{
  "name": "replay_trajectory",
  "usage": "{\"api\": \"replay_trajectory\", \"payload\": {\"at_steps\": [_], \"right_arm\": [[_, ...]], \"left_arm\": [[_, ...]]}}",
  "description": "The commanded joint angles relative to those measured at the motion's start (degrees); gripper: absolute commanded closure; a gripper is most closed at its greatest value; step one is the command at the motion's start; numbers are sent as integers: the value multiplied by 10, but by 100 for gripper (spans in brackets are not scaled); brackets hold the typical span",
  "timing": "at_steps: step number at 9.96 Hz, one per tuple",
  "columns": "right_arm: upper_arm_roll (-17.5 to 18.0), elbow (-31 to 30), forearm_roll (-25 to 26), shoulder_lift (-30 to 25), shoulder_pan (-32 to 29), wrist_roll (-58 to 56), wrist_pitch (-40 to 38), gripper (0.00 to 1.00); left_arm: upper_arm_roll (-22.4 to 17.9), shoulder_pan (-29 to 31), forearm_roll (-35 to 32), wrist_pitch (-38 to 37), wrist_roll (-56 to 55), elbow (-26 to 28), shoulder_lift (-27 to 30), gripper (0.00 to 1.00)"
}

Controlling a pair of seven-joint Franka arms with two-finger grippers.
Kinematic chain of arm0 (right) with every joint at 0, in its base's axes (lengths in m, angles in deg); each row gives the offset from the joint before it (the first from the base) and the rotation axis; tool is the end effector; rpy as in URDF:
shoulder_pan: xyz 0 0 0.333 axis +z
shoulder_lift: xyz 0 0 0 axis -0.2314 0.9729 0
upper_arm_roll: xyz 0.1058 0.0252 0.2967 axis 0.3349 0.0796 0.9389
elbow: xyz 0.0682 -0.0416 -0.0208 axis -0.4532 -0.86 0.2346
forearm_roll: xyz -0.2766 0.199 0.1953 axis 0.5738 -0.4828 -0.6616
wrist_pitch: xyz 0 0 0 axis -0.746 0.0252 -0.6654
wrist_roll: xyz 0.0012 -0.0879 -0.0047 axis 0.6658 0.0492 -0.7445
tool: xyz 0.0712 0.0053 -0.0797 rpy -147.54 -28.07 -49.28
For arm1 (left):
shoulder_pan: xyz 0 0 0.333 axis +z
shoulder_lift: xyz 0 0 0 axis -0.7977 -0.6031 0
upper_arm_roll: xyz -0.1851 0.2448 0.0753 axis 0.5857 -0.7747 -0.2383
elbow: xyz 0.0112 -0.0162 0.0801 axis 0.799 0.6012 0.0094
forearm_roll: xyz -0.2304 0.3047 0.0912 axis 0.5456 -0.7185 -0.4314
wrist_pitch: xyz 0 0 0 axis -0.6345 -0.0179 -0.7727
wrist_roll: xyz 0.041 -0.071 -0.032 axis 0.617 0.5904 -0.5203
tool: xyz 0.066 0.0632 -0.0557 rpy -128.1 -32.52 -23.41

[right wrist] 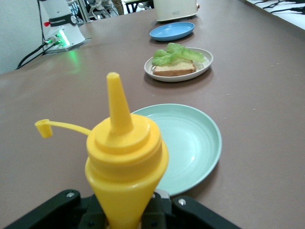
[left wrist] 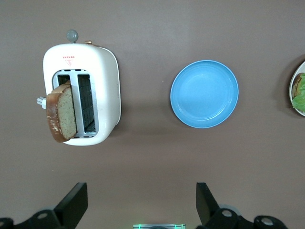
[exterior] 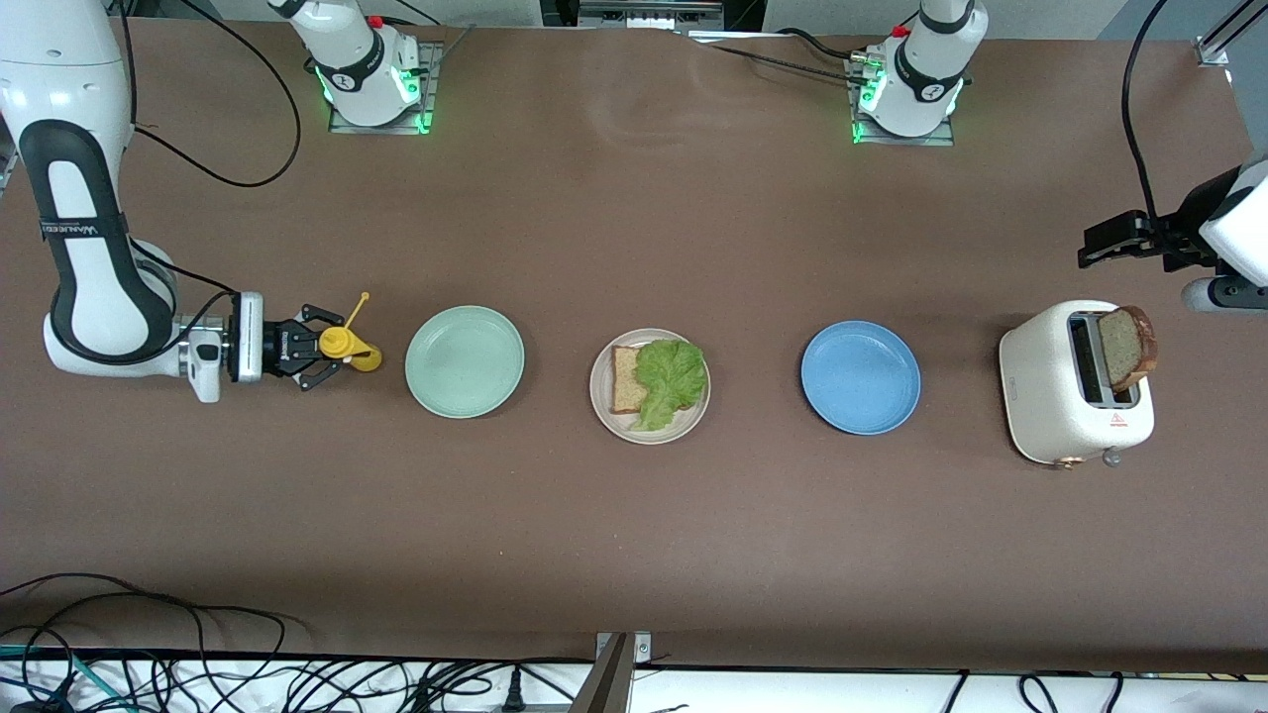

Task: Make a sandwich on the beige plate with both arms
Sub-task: 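Lower the mustard bottle onto the table and open the right gripper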

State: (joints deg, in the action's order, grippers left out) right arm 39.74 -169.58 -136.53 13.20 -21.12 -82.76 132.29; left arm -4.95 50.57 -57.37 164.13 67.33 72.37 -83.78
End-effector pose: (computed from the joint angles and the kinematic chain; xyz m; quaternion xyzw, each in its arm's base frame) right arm 0.5807 -0.0366 0.1905 -0.6196 -0.6122 -0.2727 0.4086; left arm 0.5780 0.0158 0.5863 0.9964 -0.0096 -0.0842 0.0071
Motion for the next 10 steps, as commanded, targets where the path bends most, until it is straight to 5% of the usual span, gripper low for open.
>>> {"api": "replay_trajectory", "payload": {"at_steps": [1, 3, 4, 5, 6, 10], "right_arm": [[1, -19, -37, 9, -10, -54, -12, 100], [1, -21, -58, 22, -10, -78, -13, 100], [1, -21, -59, 23, -11, -77, -11, 80], [1, -20, -59, 23, -17, -74, -7, 16], [0, -20, -59, 22, -18, -75, -7, 0], [-32, -17, -51, 27, -18, -77, -3, 0]], "left_arm": [[2, 3, 1, 3, 13, -2, 0, 0], [2, 3, 2, 3, 13, -2, 0, 0], [2, 2, 2, 3, 13, -2, 0, 0], [2, 3, 2, 3, 13, -2, 0, 0], [2, 3, 2, 3, 13, -2, 0, 0], [-1, 23, 1, 20, 14, 8, -10, 0]]}}
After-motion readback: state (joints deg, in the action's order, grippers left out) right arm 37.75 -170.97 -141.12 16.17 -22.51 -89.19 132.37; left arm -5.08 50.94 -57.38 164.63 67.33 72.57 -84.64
